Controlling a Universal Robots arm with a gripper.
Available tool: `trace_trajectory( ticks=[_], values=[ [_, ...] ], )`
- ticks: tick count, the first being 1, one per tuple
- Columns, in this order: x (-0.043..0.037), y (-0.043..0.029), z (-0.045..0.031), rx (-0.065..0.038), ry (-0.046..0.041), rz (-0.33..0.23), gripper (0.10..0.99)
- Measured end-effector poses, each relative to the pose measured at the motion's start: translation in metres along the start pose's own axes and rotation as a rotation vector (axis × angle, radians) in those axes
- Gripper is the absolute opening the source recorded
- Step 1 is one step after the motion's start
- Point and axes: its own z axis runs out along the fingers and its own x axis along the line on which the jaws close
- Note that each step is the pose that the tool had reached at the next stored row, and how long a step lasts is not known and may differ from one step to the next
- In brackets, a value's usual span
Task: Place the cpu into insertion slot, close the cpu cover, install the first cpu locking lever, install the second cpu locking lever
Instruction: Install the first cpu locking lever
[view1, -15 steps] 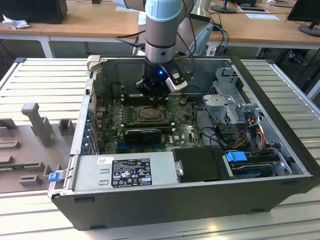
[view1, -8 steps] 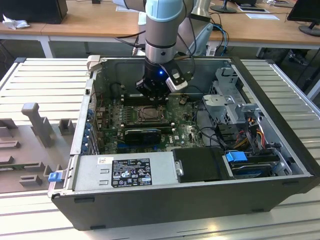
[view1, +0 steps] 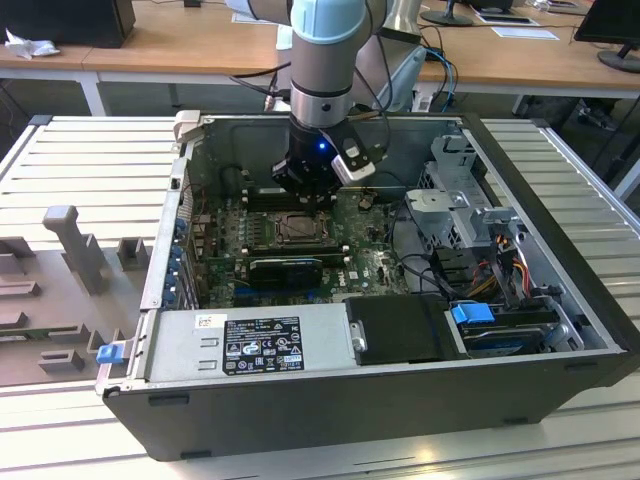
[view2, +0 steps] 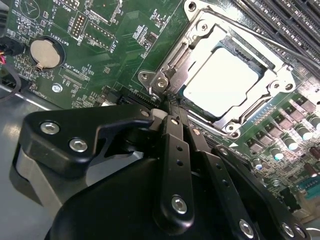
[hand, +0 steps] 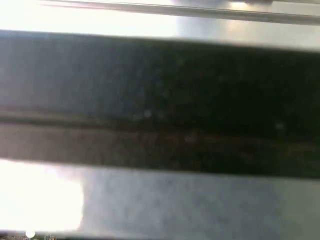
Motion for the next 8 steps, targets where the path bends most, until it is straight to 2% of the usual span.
trace_trajectory(
  ticks=[2, 5, 8],
  values=[
    [0.0, -0.0001, 0.0006, -0.002, -0.0004, 0.0, 0.106],
    [-0.0001, 0.0002, 0.0007, -0.016, -0.0018, 0.0, 0.106],
    [-0.0003, 0.0007, -0.0059, -0.016, -0.0024, 0.0, 0.106]
  ],
)
